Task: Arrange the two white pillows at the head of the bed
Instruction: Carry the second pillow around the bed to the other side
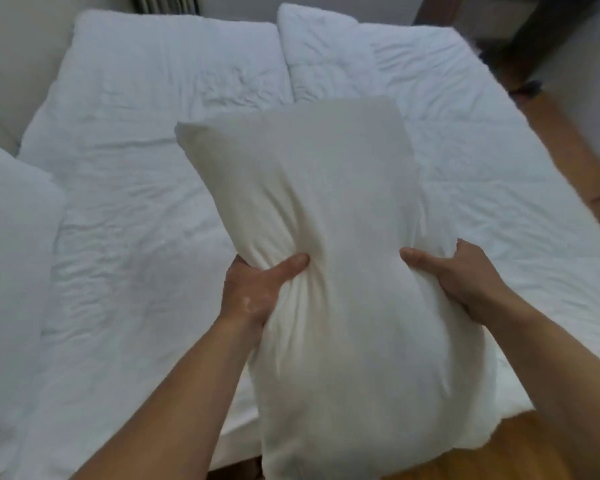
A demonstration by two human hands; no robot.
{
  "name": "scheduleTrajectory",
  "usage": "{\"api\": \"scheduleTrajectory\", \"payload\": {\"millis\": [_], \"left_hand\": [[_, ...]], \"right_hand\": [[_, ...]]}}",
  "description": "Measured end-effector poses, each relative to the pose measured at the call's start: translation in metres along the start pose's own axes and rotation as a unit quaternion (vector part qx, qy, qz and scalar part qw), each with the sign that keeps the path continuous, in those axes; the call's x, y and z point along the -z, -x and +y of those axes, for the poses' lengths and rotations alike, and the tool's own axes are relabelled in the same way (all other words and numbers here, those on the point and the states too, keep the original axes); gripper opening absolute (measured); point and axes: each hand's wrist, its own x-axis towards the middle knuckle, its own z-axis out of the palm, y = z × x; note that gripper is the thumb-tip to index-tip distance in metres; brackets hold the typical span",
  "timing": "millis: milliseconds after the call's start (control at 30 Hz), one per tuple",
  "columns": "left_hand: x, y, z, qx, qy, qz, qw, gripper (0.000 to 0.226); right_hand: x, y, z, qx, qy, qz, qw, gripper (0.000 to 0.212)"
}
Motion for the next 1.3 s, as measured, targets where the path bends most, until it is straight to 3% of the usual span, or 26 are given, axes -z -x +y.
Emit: {"api": "scheduleTrajectory", "payload": {"millis": [133,233,300,367,467,533,667,833,1067,1300], "left_hand": [[-0.038,0.01,0.059,-0.039,-0.115,-0.125,0.985,0.067],[-0.081,0.023,0.077,-0.059,-0.195,-0.197,0.959,0.082],[-0.112,0.036,0.074,-0.06,-0.235,-0.243,0.939,0.087],[-0.144,0.056,0.061,-0.062,-0.268,-0.298,0.914,0.074],[-0.19,0.089,0.033,-0.076,-0.303,-0.354,0.881,0.063],[-0.219,0.109,0.011,-0.102,-0.32,-0.383,0.86,0.059],[-0.265,0.144,-0.035,-0.138,-0.358,-0.426,0.819,0.057],[-0.335,0.186,-0.093,-0.141,-0.392,-0.466,0.78,0.069],[-0.421,0.245,-0.138,-0.149,-0.419,-0.493,0.748,0.068],[-0.518,0.28,-0.161,-0.154,-0.423,-0.548,0.705,0.084]], "right_hand": [[0.047,0.054,0.011,-0.021,-0.075,0.096,0.992,0.039],[0.082,0.095,0.039,-0.04,-0.121,0.148,0.981,0.04],[0.102,0.123,0.066,-0.053,-0.148,0.183,0.97,0.048],[0.121,0.148,0.098,-0.069,-0.174,0.222,0.957,0.061],[0.15,0.181,0.146,-0.101,-0.223,0.265,0.933,0.055],[0.169,0.199,0.175,-0.11,-0.249,0.292,0.917,0.062],[0.207,0.23,0.227,-0.102,-0.278,0.327,0.897,0.062],[0.26,0.267,0.303,-0.126,-0.273,0.377,0.876,0.086],[0.323,0.312,0.363,-0.171,-0.273,0.418,0.849,0.098],[0.391,0.326,0.4,-0.179,-0.277,0.47,0.819,0.094]]}}
